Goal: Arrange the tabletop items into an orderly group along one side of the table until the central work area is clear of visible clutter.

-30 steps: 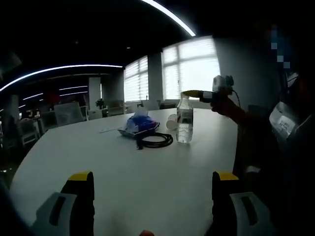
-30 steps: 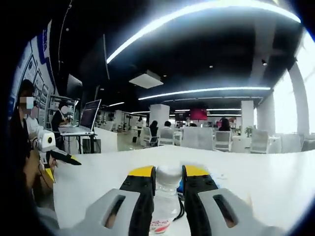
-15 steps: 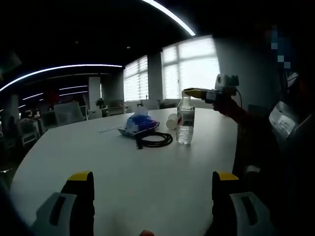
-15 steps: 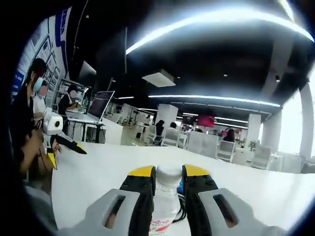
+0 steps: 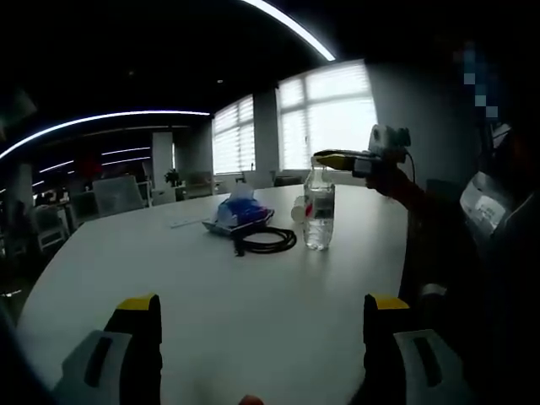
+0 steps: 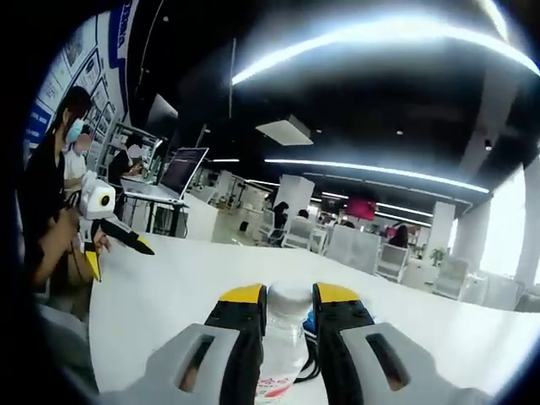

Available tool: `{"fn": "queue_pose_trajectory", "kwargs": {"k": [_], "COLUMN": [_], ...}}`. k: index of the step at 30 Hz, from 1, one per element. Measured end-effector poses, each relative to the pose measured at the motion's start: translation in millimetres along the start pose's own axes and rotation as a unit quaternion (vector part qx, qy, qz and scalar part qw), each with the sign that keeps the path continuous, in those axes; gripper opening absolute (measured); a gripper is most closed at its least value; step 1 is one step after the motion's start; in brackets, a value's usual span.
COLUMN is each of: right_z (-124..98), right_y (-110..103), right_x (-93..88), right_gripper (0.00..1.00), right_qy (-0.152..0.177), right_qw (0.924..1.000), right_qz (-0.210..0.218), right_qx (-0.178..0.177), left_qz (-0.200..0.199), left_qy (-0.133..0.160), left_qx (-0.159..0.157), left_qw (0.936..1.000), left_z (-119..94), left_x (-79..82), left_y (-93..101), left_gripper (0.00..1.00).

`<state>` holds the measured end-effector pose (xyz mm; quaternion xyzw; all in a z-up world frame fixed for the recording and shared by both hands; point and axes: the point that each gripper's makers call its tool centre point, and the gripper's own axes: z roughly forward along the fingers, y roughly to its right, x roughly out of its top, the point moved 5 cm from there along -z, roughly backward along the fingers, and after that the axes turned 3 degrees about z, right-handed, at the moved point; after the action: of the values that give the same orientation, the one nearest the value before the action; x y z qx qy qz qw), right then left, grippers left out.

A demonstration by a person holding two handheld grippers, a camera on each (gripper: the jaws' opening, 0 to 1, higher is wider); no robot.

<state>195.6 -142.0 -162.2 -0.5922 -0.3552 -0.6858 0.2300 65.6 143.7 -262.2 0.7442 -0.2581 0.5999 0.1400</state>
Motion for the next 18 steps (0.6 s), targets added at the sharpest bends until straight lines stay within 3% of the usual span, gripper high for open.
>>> {"fn": "queue_pose_trajectory", "kwargs": {"k": [18], "right_z": [-1.2], "right_y": [-1.5], "right_x": [1.2], "right_gripper": [0.2], "right_qy": [-0.006], "right_qw": [0.9997], "right_qz": [-0.026], "right_qx": [0.0], "left_qz": [0.0], "left_qy": [-0.004], "left_qx": [0.0], "left_qw": [1.0], "left_z": [0.3], "left_x": [-1.8], "left_y": [1.9], "left_gripper": [1.0]}}
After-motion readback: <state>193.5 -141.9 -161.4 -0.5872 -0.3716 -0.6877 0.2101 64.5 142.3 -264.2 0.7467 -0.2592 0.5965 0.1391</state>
